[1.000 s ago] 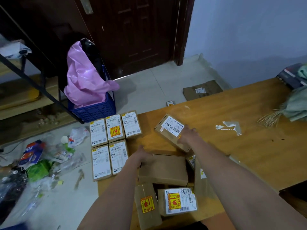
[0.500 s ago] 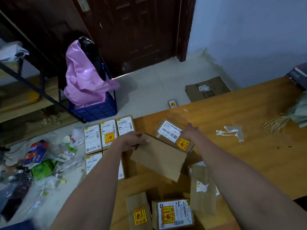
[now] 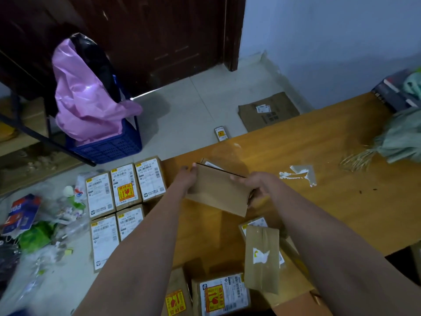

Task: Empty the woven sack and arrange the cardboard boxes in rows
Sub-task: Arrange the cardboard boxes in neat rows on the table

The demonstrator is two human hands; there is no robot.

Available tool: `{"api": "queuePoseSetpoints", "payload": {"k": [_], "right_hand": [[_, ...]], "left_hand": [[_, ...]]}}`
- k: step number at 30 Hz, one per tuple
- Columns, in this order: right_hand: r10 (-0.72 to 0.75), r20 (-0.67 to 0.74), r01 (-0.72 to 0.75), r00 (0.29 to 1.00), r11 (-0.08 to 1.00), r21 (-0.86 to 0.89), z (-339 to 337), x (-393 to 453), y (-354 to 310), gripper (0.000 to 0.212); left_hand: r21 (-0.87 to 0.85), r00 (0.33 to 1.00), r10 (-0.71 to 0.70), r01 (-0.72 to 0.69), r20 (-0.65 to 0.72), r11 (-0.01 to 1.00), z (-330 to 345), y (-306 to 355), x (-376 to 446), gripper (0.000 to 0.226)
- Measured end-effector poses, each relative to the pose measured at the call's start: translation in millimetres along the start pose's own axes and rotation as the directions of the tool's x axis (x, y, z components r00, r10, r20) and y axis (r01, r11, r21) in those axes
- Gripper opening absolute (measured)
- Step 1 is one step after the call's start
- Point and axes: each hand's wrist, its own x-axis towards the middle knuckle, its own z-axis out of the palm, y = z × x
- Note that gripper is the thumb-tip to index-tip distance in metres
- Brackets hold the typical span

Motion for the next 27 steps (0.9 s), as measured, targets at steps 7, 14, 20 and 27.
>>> {"api": "queuePoseSetpoints", "payload": {"k": [7,14,20,27], "right_hand": [[-0.224,-0.426,0.272,0.877,0.961,0.055,-24,4,-11,0.114],[-0.158,-0.743,0.053,0.650,0.985,-0.163,-26,-3,-4,0.087],[-0.120,-0.708,-0.085,0.696,0.965,-0.247,12,-15,14,0.083],[-0.094,-0.530,-0.194,0.843,0.865,-0.463,29,28,42,0.089]], "left_hand": [[-0.212,0.975,-0.046,0.094,0.219,0.973,18,12,1,0.061],[0.030,0.975,-0.103,0.099,0.195,0.995,20,9,-16,0.062],[0.250,0.985,0.020,-0.064,0.174,0.966,14,1,-42,0.043],[0.346,0.975,0.056,-0.129,0.213,0.929,13,-15,-90,0.045]]}}
